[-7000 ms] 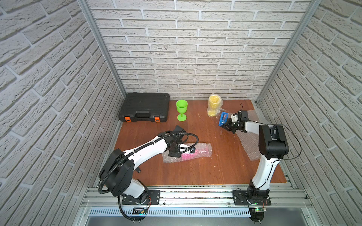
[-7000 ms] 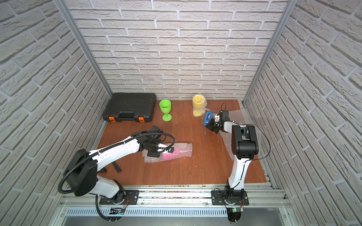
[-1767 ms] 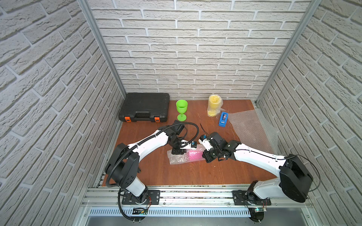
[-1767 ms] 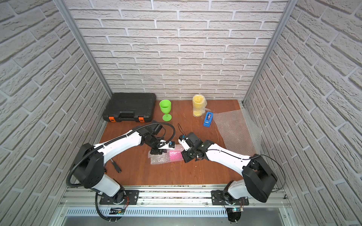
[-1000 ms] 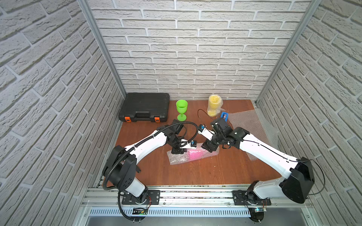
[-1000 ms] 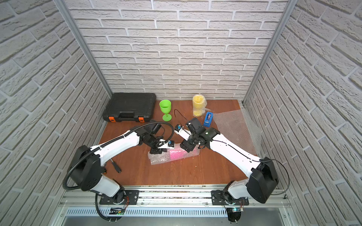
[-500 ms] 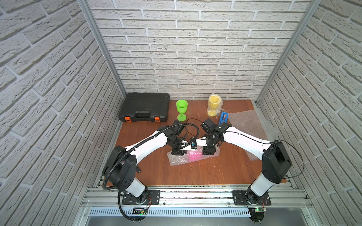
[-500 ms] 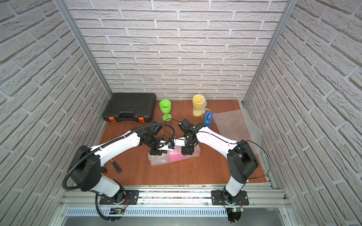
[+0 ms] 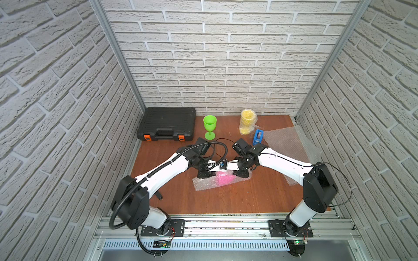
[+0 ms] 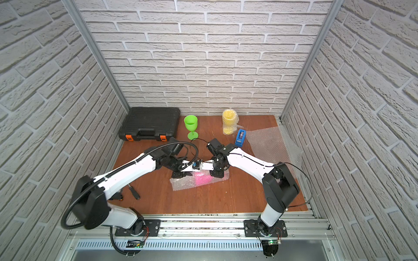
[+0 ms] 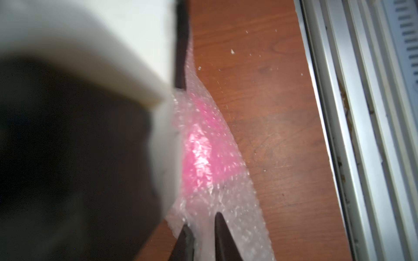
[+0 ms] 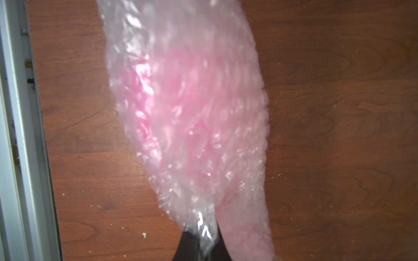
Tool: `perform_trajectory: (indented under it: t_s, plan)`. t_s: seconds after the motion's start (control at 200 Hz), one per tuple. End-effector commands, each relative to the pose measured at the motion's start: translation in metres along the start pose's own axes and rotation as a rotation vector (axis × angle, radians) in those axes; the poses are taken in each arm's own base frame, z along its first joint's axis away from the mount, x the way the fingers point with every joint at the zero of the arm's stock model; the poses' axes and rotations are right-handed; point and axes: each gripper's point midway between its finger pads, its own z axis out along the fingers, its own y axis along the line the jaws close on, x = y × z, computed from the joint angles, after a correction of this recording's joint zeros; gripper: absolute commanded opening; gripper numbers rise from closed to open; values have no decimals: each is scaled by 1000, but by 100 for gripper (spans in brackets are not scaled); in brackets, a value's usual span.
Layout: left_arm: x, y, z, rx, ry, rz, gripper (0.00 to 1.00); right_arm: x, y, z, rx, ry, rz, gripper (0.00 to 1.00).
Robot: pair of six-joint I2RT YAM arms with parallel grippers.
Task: Wrap wine glasses in bubble wrap
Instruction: Pick up the bubble wrap from the center of the board.
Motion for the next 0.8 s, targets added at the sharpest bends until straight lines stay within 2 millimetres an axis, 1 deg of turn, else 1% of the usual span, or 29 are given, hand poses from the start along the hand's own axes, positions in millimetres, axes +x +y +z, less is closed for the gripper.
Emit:
perform_trajectory:
  t_s: [0.0,0.085,0.145,0.235,0.31,0.355,0.375,0.39,0.41,0.455,0.49,0.53,0.64,0.71,0.795]
  plan:
    - [-28,17,-45,-170,-146,-19,44,-19,5,-14,19,-147,23,3]
    - [-35,16,-77,-256,-210,-50,59,-29,4,-22,39,-244,52,3]
    - [-37,10,-97,-311,-246,-68,69,-34,2,-30,49,-318,76,3]
    - [-35,-2,-119,-390,-281,-93,80,-40,0,-41,54,-414,103,2]
    - [-29,-13,-129,-435,-293,-121,86,-44,1,-49,57,-467,99,3]
    - [-23,-21,-132,-447,-288,-138,88,-47,2,-54,61,-496,88,3]
    - [-19,-22,-129,-442,-279,-151,89,-48,2,-57,61,-507,85,3]
    - [-19,-26,-134,-454,-285,-148,90,-48,2,-57,61,-512,85,3]
    - [-17,-30,-134,-453,-282,-154,91,-50,2,-60,60,-523,82,3]
    - [-12,-38,-132,-432,-273,-168,93,-52,2,-63,54,-538,80,3]
    - [-8,-45,-130,-413,-261,-182,97,-53,4,-66,46,-550,70,3]
    - [-5,-49,-128,-403,-253,-192,98,-55,7,-68,36,-562,58,3]
    - [3,-51,-121,-397,-234,-219,98,-57,10,-72,21,-577,40,3]
    - [10,-46,-118,-417,-206,-235,98,-58,12,-74,13,-579,32,3]
    - [11,-43,-116,-423,-213,-241,98,-58,13,-74,8,-579,33,3]
